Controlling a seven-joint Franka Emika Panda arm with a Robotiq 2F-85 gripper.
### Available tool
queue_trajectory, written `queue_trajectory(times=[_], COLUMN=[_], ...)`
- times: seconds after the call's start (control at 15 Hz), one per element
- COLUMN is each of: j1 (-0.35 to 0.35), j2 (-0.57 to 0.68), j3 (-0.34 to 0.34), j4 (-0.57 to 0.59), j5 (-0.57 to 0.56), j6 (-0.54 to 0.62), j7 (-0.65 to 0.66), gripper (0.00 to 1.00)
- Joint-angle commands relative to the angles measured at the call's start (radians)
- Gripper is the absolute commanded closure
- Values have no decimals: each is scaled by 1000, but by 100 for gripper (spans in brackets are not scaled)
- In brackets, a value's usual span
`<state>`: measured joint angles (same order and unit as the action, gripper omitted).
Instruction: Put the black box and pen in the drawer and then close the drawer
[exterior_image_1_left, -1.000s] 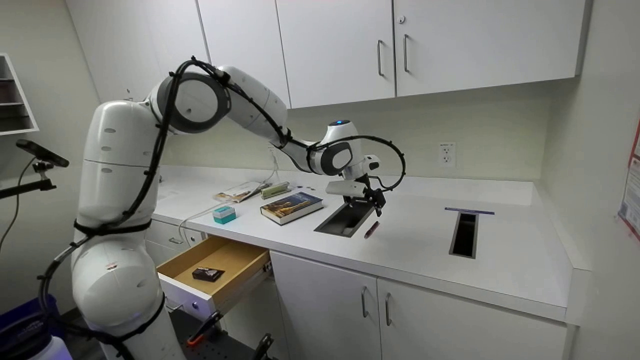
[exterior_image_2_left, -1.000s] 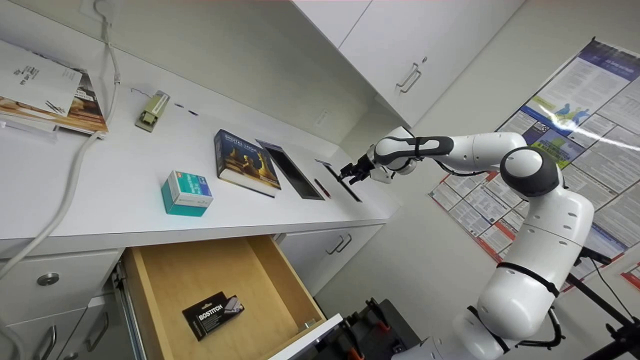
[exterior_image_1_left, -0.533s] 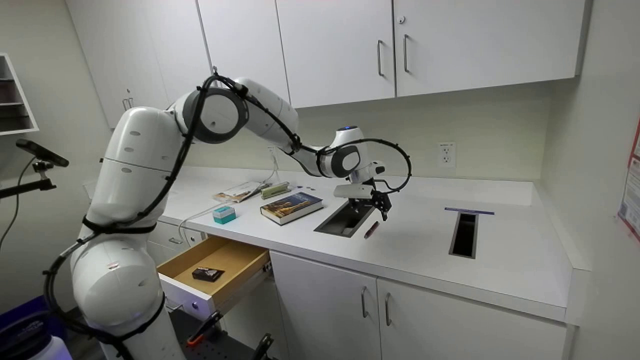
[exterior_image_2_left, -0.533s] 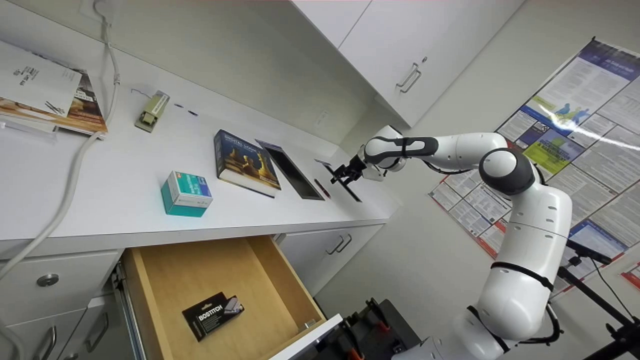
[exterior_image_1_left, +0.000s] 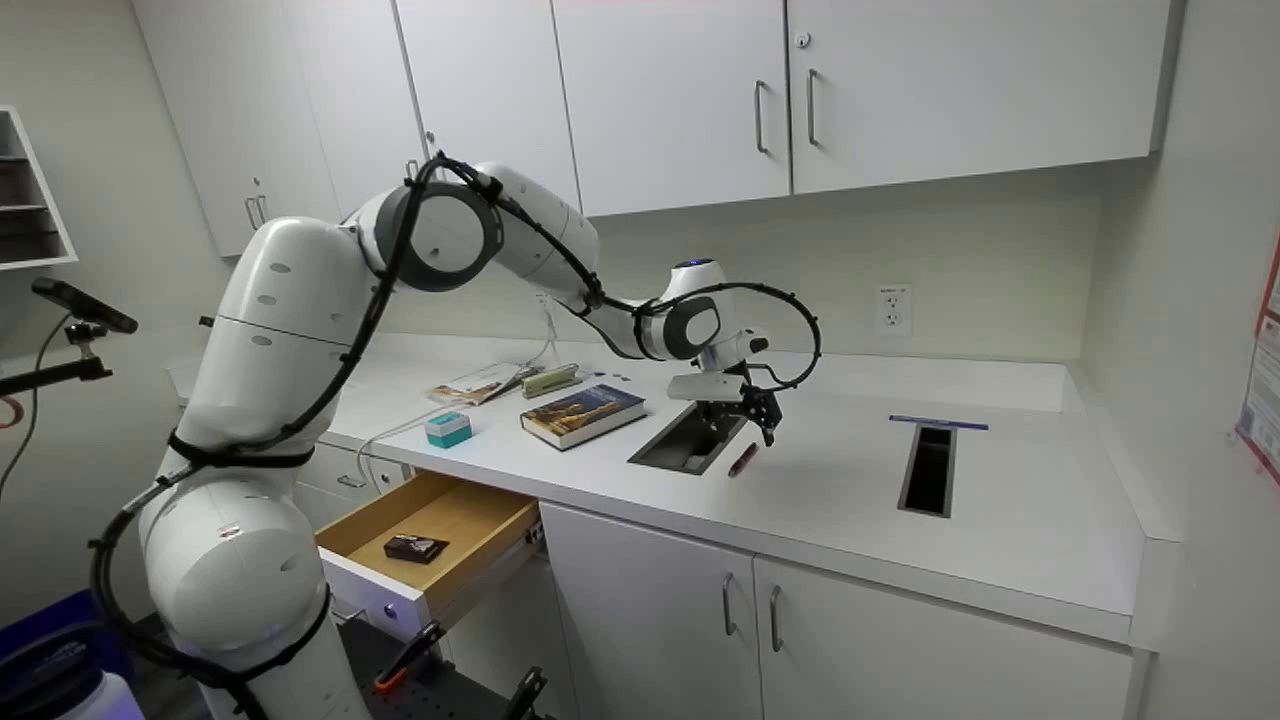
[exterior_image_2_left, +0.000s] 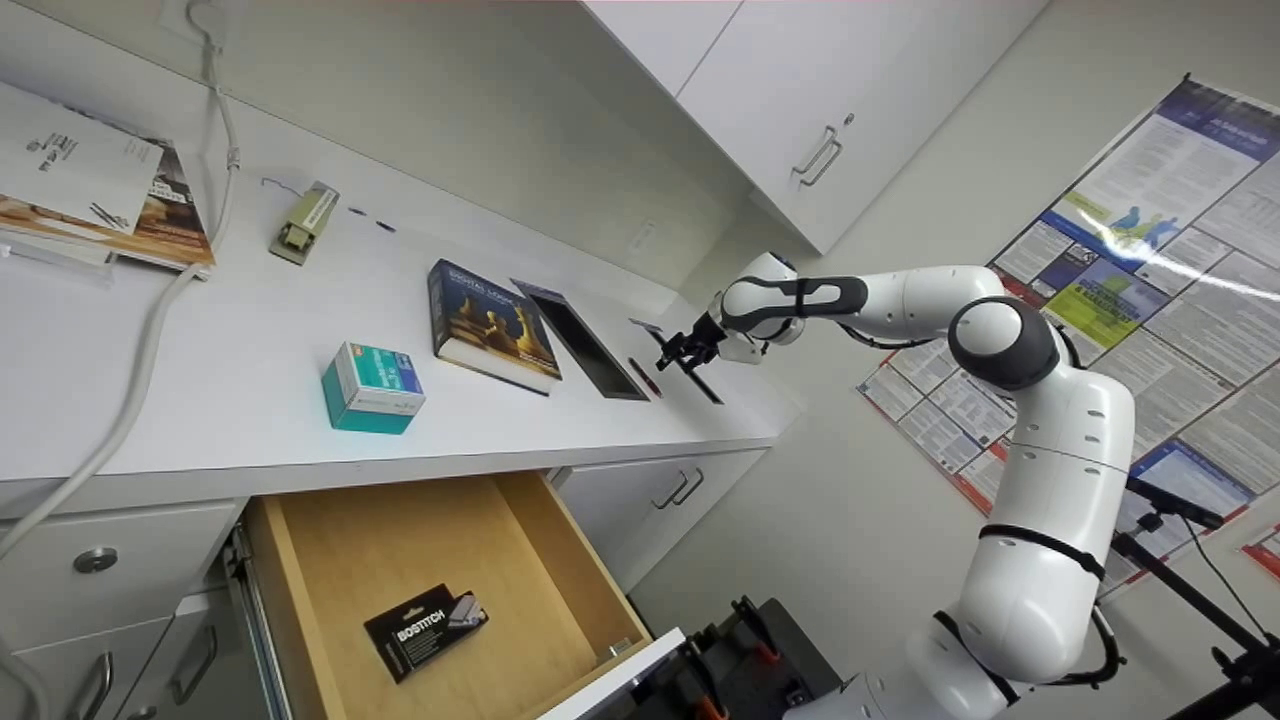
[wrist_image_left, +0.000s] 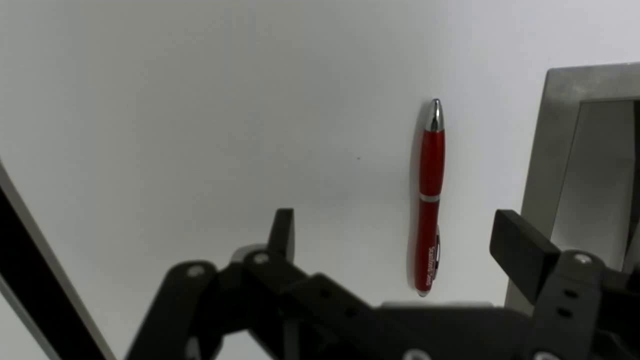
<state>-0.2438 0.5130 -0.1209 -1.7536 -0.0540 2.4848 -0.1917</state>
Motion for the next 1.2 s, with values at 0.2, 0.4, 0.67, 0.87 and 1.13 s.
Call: queue_trajectory(times=[0.2,0.4,0.67,0.87,1.13], j1=[1,-2,-9,-15,-19], j2=[87,124,160,175,187], j3=[13,15,23,27,34], j4=[100,138,178,197,220], j5=[6,8,15,20,27], j6=[-45,-49,-55,-59,-78], j7=[-6,-6,-16,-19,-25], gripper=[0,0,42,66,97])
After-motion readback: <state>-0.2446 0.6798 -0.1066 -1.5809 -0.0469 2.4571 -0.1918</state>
